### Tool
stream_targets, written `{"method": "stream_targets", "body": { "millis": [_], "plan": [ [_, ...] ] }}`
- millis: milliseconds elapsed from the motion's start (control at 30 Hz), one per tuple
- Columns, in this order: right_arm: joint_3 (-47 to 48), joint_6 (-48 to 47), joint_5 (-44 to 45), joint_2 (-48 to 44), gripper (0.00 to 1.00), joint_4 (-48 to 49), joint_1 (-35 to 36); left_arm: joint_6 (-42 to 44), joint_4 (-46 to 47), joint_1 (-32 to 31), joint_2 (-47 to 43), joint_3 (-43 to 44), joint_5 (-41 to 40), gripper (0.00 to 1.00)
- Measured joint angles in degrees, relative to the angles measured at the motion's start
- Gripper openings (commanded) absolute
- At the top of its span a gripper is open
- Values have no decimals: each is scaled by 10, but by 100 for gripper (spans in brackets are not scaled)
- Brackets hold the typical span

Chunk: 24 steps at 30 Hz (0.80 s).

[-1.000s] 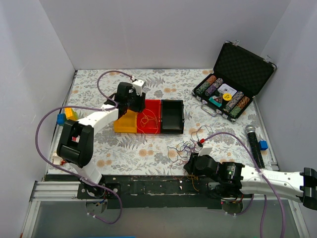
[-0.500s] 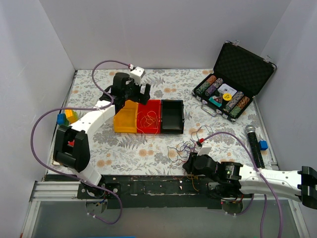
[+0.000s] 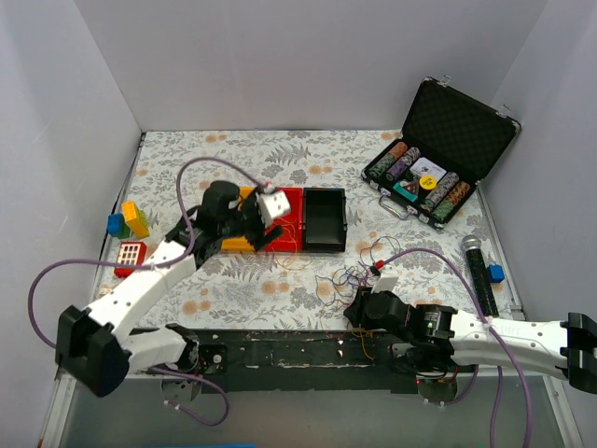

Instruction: Untangle the cables

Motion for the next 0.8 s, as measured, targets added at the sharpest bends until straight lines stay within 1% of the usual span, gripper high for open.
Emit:
{"method": "stream_targets", "body": {
  "millis": [33, 100, 233, 300, 367, 400, 500, 567, 633, 700, 800],
  "plan": [
    [0, 0, 0, 0, 48, 1, 0, 26, -7, -14, -27, -30, 11, 57],
    [0, 0, 0, 2, 48, 3, 0, 81, -24, -38, -85, -94, 30, 57],
    [0, 0, 0, 3, 48, 4, 0, 203, -48, -70, -179, -204, 55, 61],
    [0, 0, 0, 6, 48, 7, 0, 256, -48, -78, -206, -241, 65, 61],
    [0, 0, 0, 7, 48, 9, 0, 315, -40, -82, -226, -279, 77, 58],
    [0, 0, 0, 8, 48, 10, 0, 344, -27, -82, -233, -297, 84, 58],
    [0, 1, 0, 9, 48, 12, 0, 415, 42, -82, -246, -359, 105, 58],
    [0, 2, 0, 9, 48, 12, 0, 446, 95, -82, -237, -386, 120, 58],
    [0, 2, 0, 8, 48, 11, 0, 463, 131, -84, -212, -388, 134, 58],
    [0, 3, 0, 4, 48, 11, 0, 477, 171, -86, -183, -386, 146, 55],
    [-2, 6, 0, -2, 48, 7, 0, 490, 239, -88, -149, -388, 159, 56]
  ]
}}
